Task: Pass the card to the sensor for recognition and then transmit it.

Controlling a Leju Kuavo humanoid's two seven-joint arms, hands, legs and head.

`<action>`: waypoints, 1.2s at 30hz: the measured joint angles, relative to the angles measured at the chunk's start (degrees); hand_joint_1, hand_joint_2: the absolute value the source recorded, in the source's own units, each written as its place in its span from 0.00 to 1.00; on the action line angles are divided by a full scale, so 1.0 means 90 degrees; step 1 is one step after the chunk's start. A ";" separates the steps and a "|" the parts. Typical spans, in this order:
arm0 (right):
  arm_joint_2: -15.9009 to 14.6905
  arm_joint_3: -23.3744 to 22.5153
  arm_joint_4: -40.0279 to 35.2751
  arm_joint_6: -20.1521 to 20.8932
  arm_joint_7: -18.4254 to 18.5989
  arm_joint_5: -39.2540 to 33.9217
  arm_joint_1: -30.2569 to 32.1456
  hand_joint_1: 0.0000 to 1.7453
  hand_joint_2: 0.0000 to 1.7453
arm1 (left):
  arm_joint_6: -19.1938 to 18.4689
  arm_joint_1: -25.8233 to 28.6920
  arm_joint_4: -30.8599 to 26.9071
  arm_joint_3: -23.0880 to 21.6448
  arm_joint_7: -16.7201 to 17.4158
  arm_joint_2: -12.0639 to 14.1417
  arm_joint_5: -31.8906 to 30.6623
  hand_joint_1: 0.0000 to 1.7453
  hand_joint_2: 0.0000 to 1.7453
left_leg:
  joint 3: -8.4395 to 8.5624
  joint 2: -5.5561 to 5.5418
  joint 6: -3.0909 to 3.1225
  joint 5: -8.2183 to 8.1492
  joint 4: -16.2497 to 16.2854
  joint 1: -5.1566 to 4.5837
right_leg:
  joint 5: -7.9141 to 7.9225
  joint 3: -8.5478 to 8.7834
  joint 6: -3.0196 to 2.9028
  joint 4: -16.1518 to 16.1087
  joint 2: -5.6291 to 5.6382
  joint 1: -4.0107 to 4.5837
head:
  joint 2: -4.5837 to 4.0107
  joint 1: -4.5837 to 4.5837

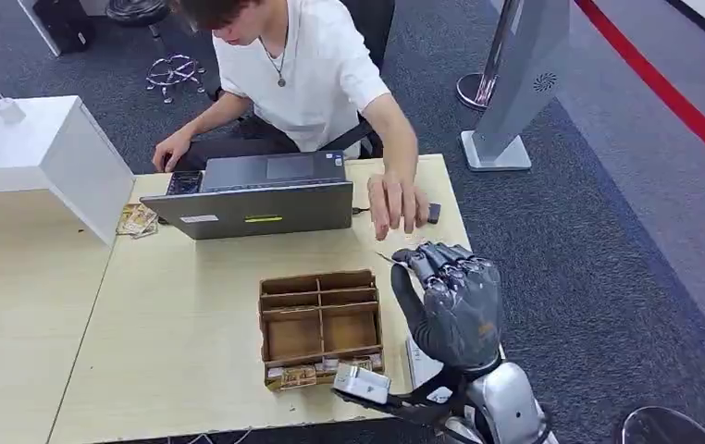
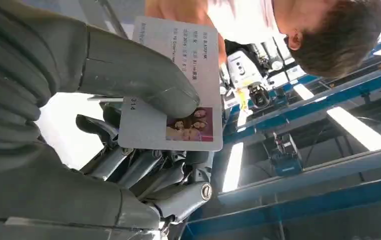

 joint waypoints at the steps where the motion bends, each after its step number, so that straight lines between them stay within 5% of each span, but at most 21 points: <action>1: 0.0012 -0.0002 0.0002 0.0000 -0.0041 -0.0129 0.0023 1.00 1.00 | 0.0002 0.0001 0.0000 0.0000 0.0014 0.0000 0.0000 0.00 0.00 | 0.0000 0.0000 0.0000 0.0000 0.0000 0.0000 | 0.0000 0.0000 0.0000 0.0000 -0.0001 0.0000 | 0.0000 0.0000; 11: 0.0061 -0.0002 0.0049 0.0000 -0.0097 -0.0629 0.0135 1.00 1.00 | 0.0027 0.0001 0.0000 0.0000 0.0048 0.0000 0.0024 0.00 0.00 | 0.0000 0.0000 0.0000 0.0000 0.0000 0.0000 | 0.0000 0.0000 0.0000 0.0000 -0.0001 0.0000 | 0.0000 0.0000; 22: 0.0058 -0.0296 0.0522 0.0044 0.0017 -0.2332 0.0786 1.00 1.00 | 0.0126 0.0045 0.0000 0.0000 0.0036 0.0012 0.0158 0.00 0.00 | -0.0002 -0.0004 0.0000 -0.0001 -0.0001 0.0000 | -0.0001 0.0000 0.0000 0.0000 -0.0002 0.0000 | 0.0000 0.0000; 36: 0.0209 -0.1239 0.1346 0.0600 -0.0665 -0.4116 0.1363 1.00 1.00 | 0.0182 0.0090 0.0000 0.0002 0.0019 0.0022 0.0228 0.00 0.00 | -0.0001 -0.0004 0.0000 -0.0001 -0.0001 0.0000 | 0.0000 0.0000 0.0000 0.0000 -0.0002 0.0000 | 0.0000 0.0000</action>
